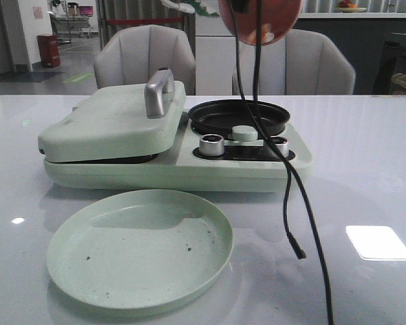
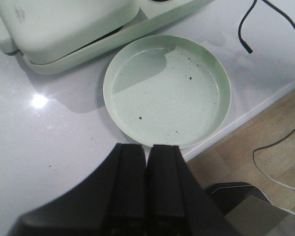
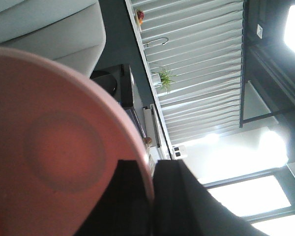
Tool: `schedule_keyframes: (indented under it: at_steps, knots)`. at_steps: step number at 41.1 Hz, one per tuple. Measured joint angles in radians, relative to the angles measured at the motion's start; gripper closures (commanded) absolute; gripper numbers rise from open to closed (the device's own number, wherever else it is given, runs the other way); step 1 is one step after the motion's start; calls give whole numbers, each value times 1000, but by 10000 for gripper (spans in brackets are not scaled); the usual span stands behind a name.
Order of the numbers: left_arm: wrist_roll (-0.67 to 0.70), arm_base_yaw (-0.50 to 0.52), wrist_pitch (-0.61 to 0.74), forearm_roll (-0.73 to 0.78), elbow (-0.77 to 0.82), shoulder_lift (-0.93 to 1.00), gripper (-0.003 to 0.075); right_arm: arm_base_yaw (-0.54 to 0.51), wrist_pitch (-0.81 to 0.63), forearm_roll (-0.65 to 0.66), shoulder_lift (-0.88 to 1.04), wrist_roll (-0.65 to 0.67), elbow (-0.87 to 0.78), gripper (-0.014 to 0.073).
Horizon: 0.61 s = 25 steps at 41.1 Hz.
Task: Make breakfast with bread and shrimp
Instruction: 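Tilt the bowl with the right gripper to pour shrimp into the pan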
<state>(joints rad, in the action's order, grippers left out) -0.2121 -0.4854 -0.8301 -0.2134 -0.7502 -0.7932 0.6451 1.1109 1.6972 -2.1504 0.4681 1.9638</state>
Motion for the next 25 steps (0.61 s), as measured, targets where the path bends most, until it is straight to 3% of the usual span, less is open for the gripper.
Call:
schedule_keyframes:
  at_steps: [25]
  knots:
    - [0, 0, 0, 0, 0, 0, 621, 25, 17, 1, -67, 12, 21, 551]
